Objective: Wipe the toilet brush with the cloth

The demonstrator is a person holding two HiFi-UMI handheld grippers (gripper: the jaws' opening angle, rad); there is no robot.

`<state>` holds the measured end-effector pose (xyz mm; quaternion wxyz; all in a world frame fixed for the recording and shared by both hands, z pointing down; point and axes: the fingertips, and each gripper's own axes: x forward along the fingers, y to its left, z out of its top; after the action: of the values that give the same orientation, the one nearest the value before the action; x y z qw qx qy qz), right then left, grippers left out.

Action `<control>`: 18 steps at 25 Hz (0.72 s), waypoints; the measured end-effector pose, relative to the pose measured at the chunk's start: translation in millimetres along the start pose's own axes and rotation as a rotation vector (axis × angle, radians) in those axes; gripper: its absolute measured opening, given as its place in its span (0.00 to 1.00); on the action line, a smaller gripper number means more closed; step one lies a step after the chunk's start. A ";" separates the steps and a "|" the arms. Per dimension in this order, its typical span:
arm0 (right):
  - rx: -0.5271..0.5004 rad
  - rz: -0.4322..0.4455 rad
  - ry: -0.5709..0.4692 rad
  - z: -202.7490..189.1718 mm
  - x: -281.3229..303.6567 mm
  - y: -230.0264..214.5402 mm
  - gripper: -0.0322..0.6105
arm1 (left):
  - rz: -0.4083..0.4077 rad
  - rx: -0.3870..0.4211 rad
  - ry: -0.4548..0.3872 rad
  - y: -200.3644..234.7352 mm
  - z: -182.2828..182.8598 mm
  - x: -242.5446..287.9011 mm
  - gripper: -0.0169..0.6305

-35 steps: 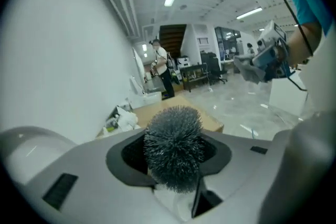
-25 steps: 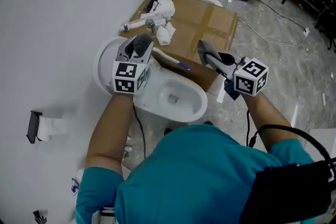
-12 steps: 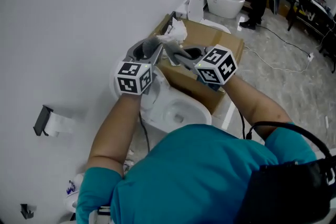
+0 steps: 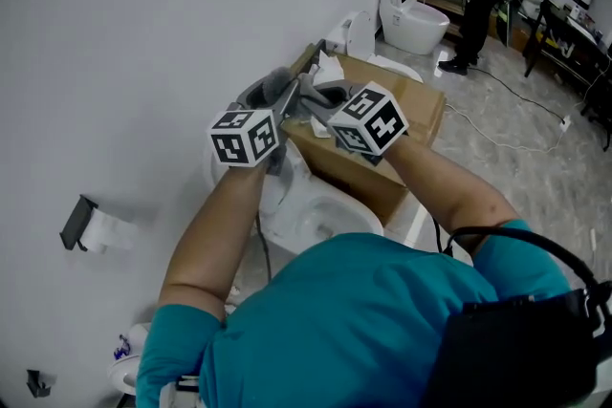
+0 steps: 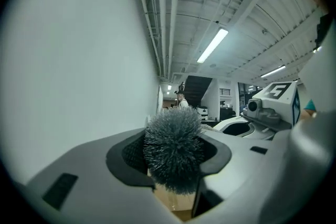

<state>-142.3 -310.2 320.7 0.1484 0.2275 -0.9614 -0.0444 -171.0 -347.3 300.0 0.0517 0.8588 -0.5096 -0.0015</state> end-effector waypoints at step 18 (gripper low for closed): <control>0.058 -0.078 0.068 -36.3 -10.5 -25.3 0.08 | -0.002 -0.028 -0.026 12.9 8.0 0.9 0.33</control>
<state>-111.5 -328.7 348.6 0.1723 0.2705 -0.9471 -0.0145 -182.3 -354.9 293.3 0.0572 0.8584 -0.5093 -0.0199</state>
